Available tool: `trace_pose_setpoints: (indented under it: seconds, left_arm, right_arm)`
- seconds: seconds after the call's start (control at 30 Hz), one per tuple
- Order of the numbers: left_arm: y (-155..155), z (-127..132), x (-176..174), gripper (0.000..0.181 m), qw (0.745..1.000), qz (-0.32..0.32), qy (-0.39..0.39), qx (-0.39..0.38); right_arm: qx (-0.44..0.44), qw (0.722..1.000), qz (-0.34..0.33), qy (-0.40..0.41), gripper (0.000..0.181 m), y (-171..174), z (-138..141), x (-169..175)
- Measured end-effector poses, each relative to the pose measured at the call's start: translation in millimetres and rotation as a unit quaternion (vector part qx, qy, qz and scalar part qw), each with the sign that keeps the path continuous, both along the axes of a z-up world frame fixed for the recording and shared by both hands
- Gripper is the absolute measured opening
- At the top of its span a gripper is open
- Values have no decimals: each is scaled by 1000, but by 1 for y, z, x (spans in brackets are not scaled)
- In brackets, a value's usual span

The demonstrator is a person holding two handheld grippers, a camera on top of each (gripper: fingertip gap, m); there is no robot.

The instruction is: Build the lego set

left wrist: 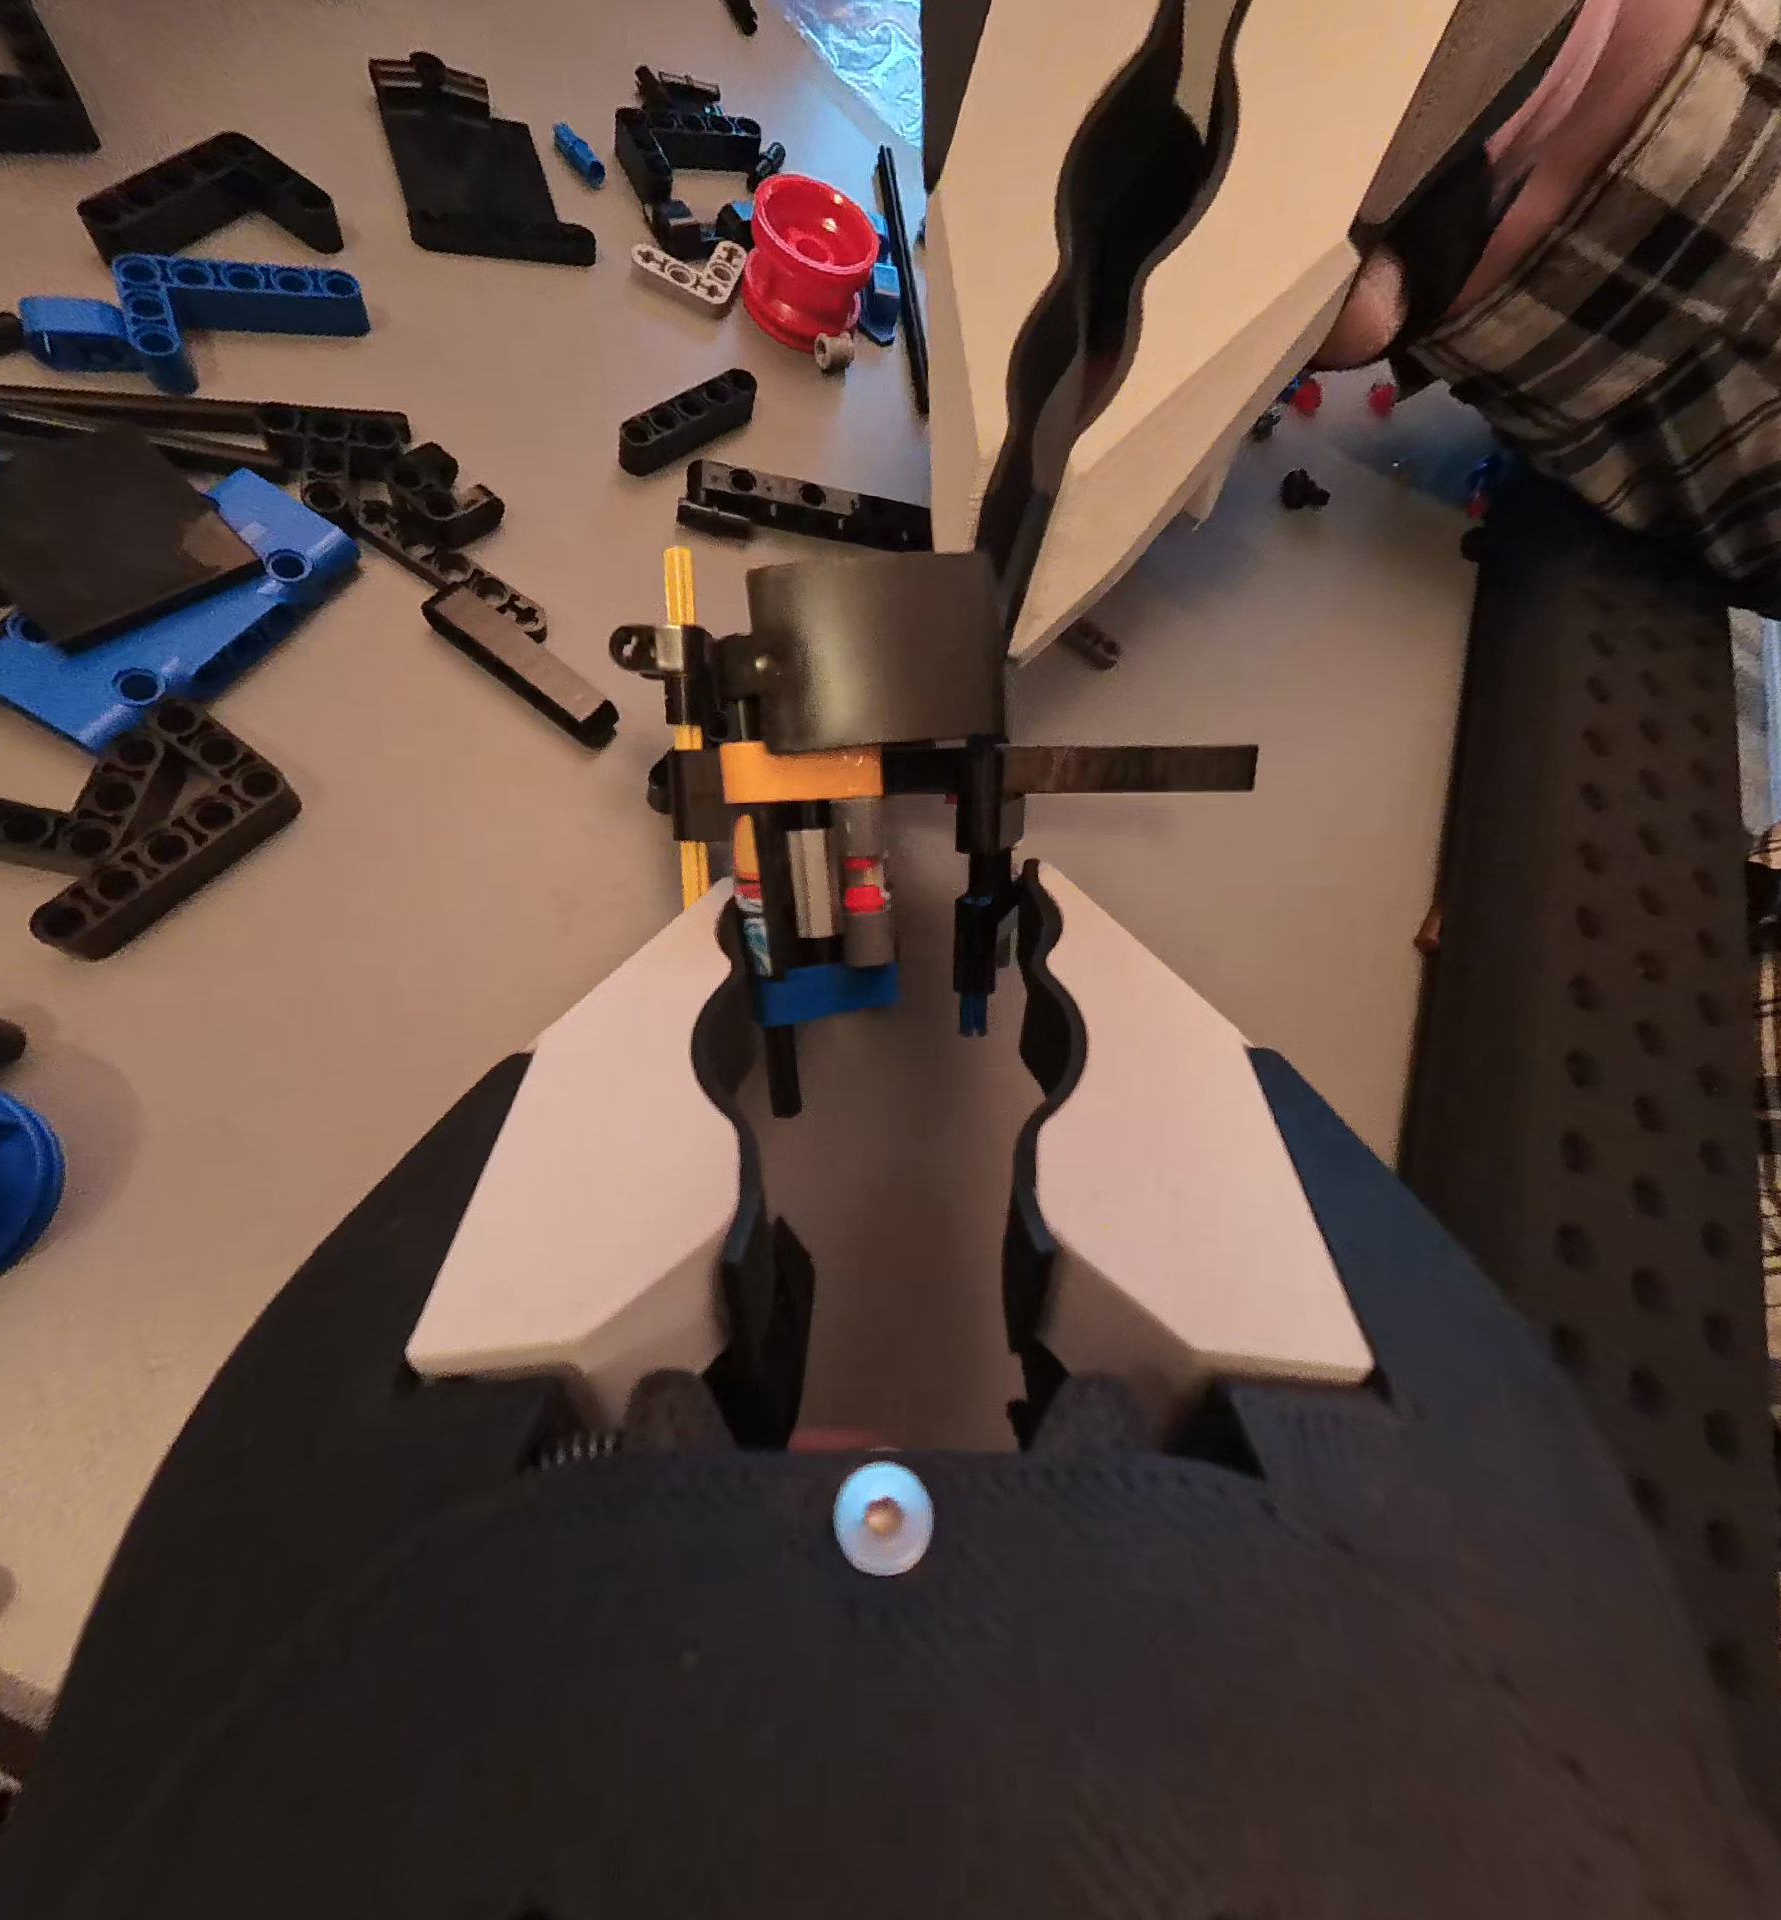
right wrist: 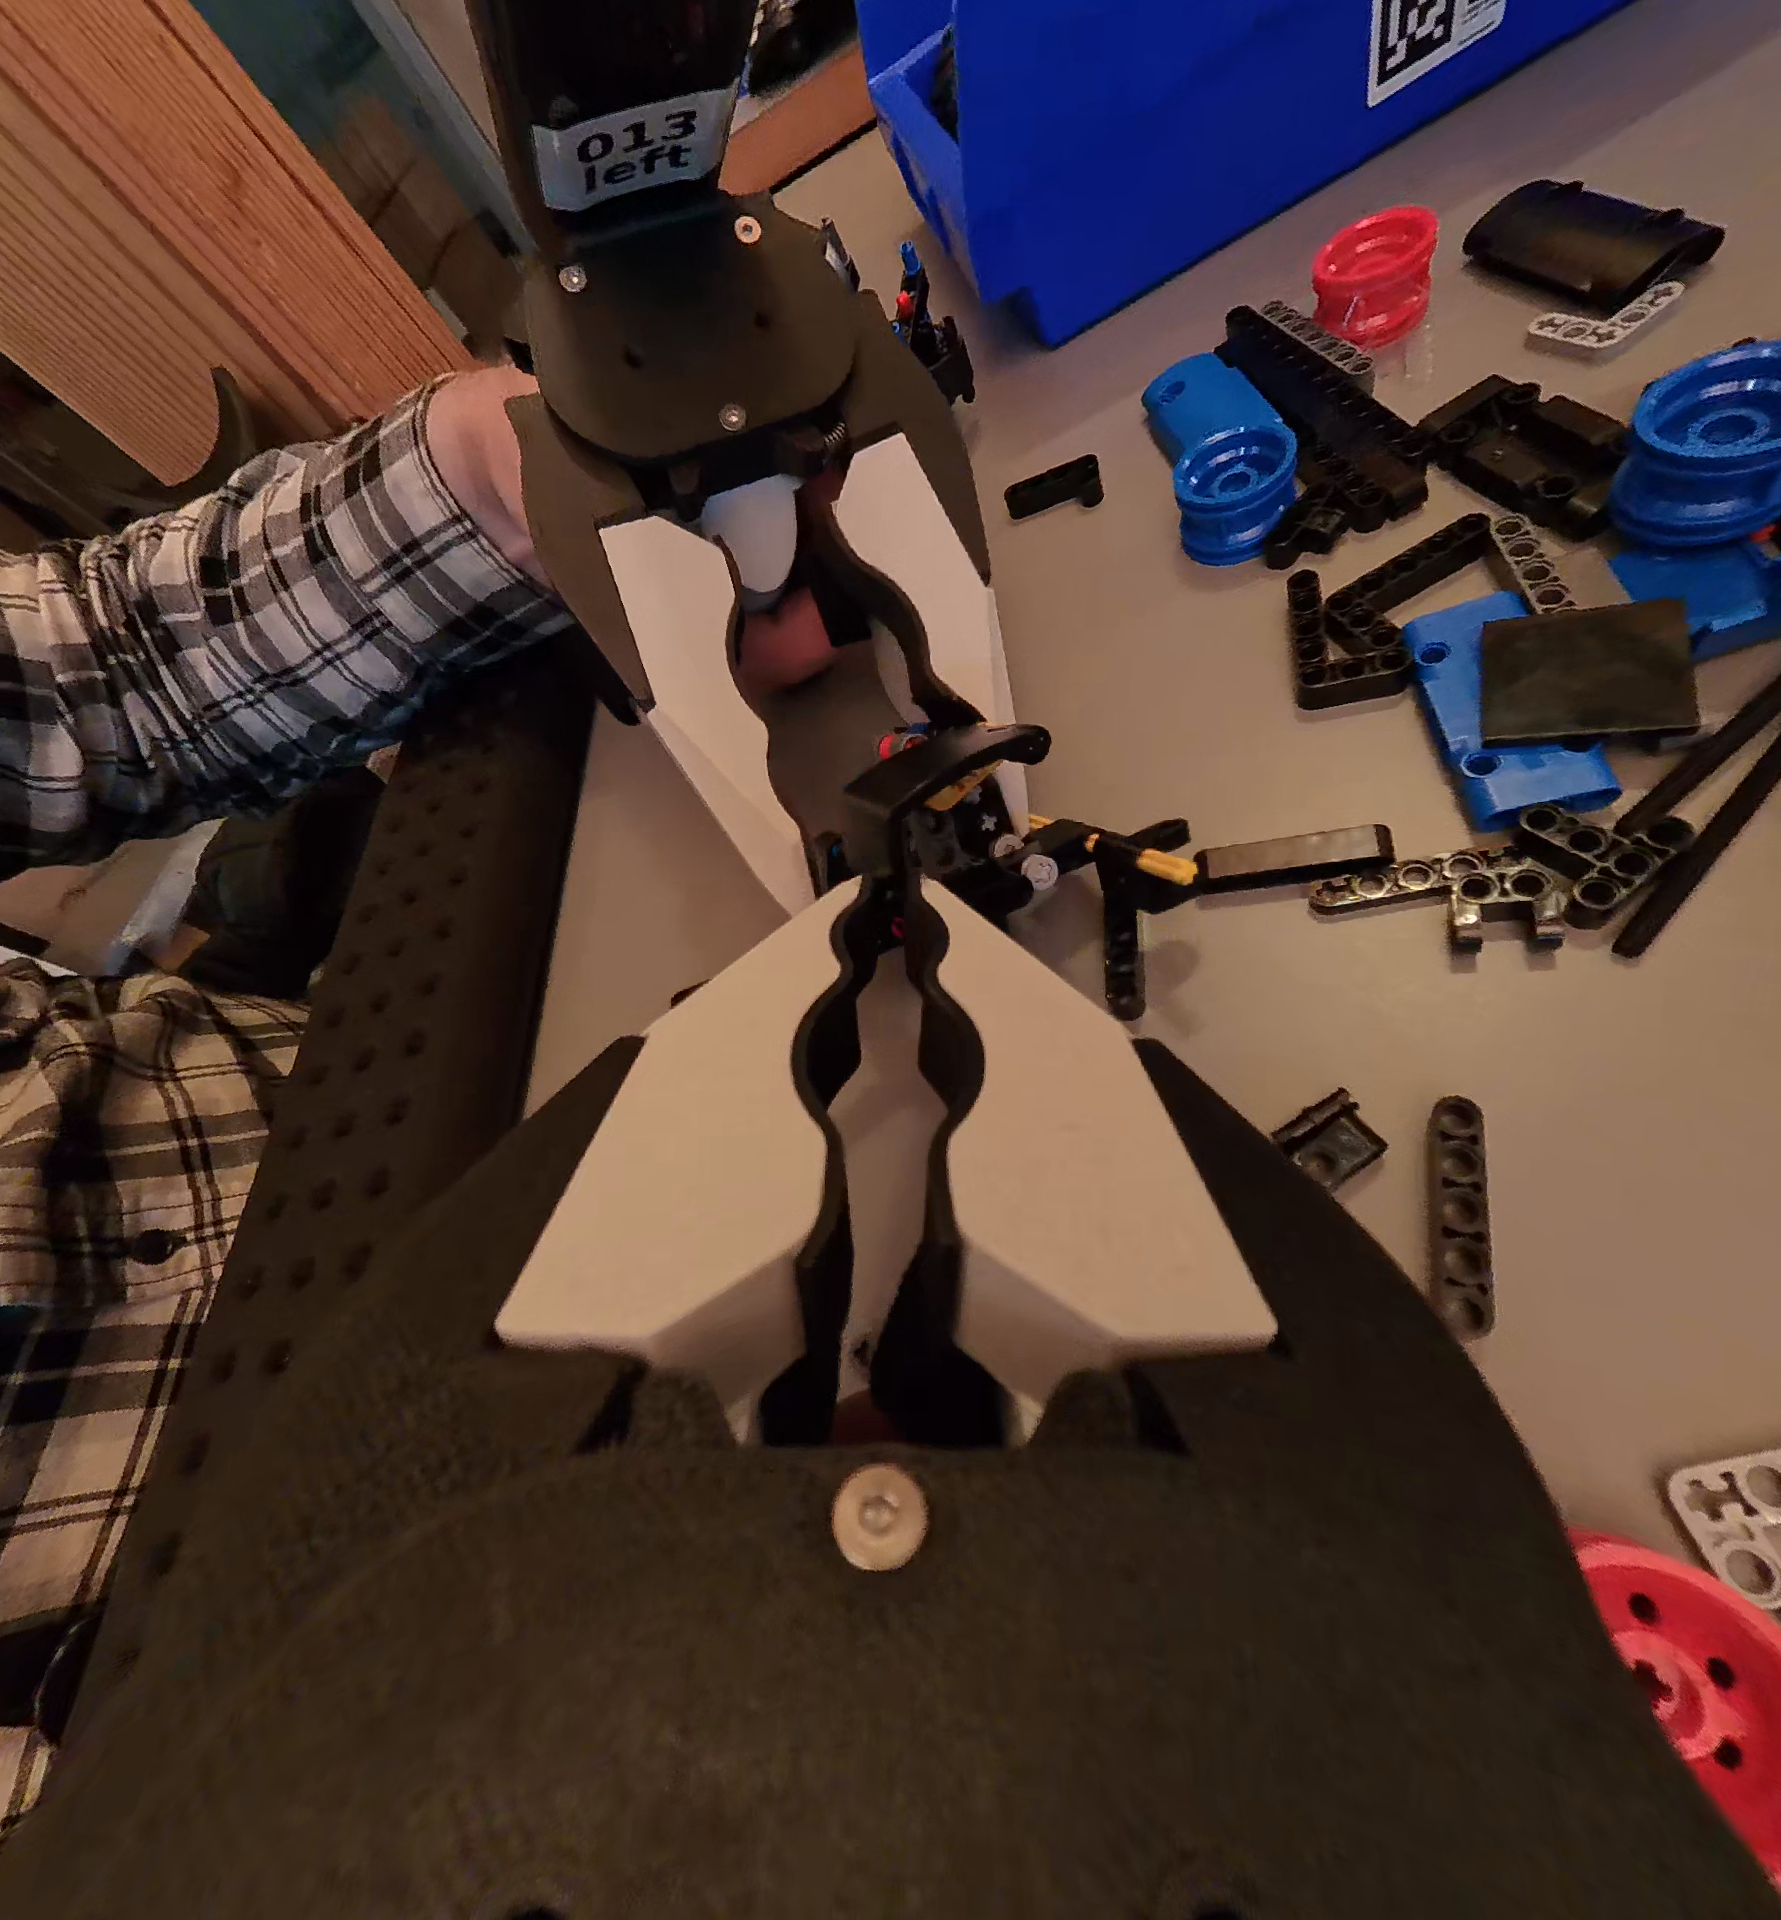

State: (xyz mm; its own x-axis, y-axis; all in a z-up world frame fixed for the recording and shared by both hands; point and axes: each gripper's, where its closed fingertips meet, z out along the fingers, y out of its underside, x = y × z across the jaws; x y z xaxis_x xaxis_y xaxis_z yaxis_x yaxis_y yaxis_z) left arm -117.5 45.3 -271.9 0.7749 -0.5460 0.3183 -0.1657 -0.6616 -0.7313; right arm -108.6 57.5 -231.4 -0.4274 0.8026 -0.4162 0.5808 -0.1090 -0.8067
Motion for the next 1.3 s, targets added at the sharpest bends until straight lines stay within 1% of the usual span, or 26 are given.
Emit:
trace_pose_setpoints:
  seconds: [0.1,0.23,0.3,0.37,0.4,0.47,0.5,0.57,0.6,0.63,0.67,0.73,0.8,0.83,0.87,0.9,0.97,1.0,1.07,1.13,1.2,1.23,1.3]
  left_arm:
    - [1,0,-1,47,1000,3,6,4]
    - [4,0,-6,53,999,16,42,22]
    - [6,1,-8,63,997,26,57,33]
    - [7,-5,-16,71,992,38,113,45]
    - [8,-3,-16,74,990,42,124,57]
    - [7,-5,-21,65,985,50,148,68]
    - [7,-7,-23,66,984,55,154,68]
    - [8,-10,-28,80,984,67,157,58]
    - [5,-12,-30,74,982,61,170,60]
    - [4,-12,-30,73,981,60,173,61]
    - [4,-12,-32,77,981,67,173,62]
    - [4,-11,-43,93,973,88,205,66]
    - [4,-1,-56,101,955,118,254,95]
    - [3,7,-58,99,944,128,279,120]
    - [1,16,-58,94,927,135,315,152]
    - [-2,24,-53,86,910,130,346,187]
    - [-7,31,-34,67,879,98,400,239]
    - [-9,30,-25,60,866,80,424,252]
    - [-7,24,-12,53,855,56,443,262]
    - [-4,14,-15,54,847,47,469,248]
    - [2,8,-21,54,841,50,483,237]
    - [4,7,-24,51,835,51,495,234]
    - [7,3,-24,40,832,46,504,228]
  right_arm:
    - [4,1000,-4,1,0,1,-1,-1]
    - [3,1000,-8,2,0,2,-1,-2]
    - [-7,1000,-11,3,0,2,-1,-3]
    - [-13,1000,-15,5,0,3,-1,-5]
    - [-17,1000,-16,6,0,3,-1,-6]
    - [-17,1000,-17,6,0,3,-1,-7]
    - [-17,1000,-17,6,0,3,-1,-7]
    - [-13,1000,-15,9,0,1,-1,-8]
    - [-11,1000,-15,10,0,1,0,-8]
    - [-10,1000,-14,12,0,0,0,-9]
    - [-9,1000,-14,13,0,0,1,-9]
    - [-11,1000,-15,15,0,0,1,-9]
    - [-15,1000,-17,16,0,1,3,-10]
    - [-19,1000,-19,17,0,1,3,-11]
    - [-23,999,-19,17,0,1,3,-11]
    - [-28,999,-19,17,0,1,4,-12]
    - [-37,999,-19,18,0,0,6,-13]
    - [-41,999,-19,18,0,-1,7,-14]
    - [-47,999,-19,19,0,-2,9,-16]
    - [-54,998,-20,20,0,-3,11,-17]
    - [-57,998,-22,22,0,-3,12,-19]
    - [-59,998,-23,22,0,-3,13,-19]
    - [-62,998,-21,21,0,-3,13,-21]
